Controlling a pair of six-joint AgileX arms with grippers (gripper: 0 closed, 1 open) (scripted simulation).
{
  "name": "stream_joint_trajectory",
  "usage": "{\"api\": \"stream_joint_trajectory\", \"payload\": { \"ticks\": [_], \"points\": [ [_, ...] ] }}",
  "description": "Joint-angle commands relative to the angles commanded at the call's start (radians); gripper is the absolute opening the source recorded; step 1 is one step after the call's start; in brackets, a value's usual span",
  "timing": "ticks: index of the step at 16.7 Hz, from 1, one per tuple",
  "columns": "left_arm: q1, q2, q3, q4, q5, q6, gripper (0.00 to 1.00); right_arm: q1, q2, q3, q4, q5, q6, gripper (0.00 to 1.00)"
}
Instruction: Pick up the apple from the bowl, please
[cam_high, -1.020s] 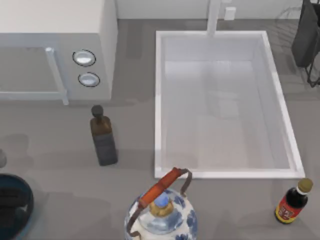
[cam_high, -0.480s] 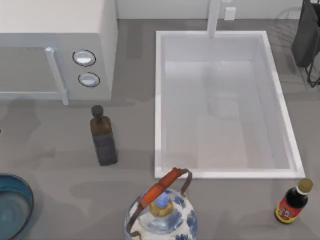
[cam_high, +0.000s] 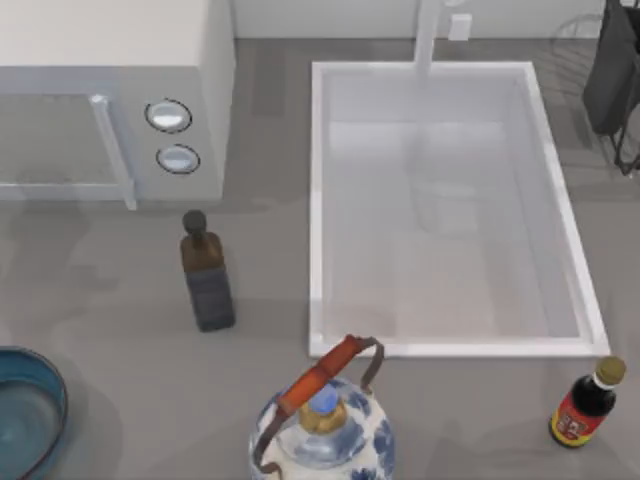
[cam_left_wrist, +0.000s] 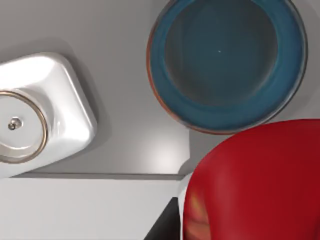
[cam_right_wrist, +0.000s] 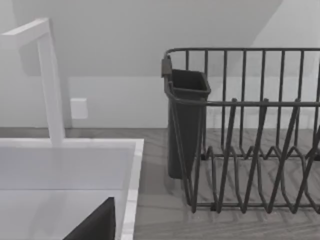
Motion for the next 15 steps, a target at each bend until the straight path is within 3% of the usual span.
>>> {"api": "stream_joint_trajectory", "payload": {
  "ticks": [8, 15],
  "points": [
    [-0.024, 0.037, 0.046, -0.006, 0.000, -0.025, 0.00, 0.000, 0.000, 0.000, 0.000, 0.000, 0.000, 1.00],
    [-0.271, 0.481, 0.356, 0.074, 0.010, -0.265, 0.00, 0.000, 0.000, 0.000, 0.000, 0.000, 0.000, 1.00]
  ]
}}
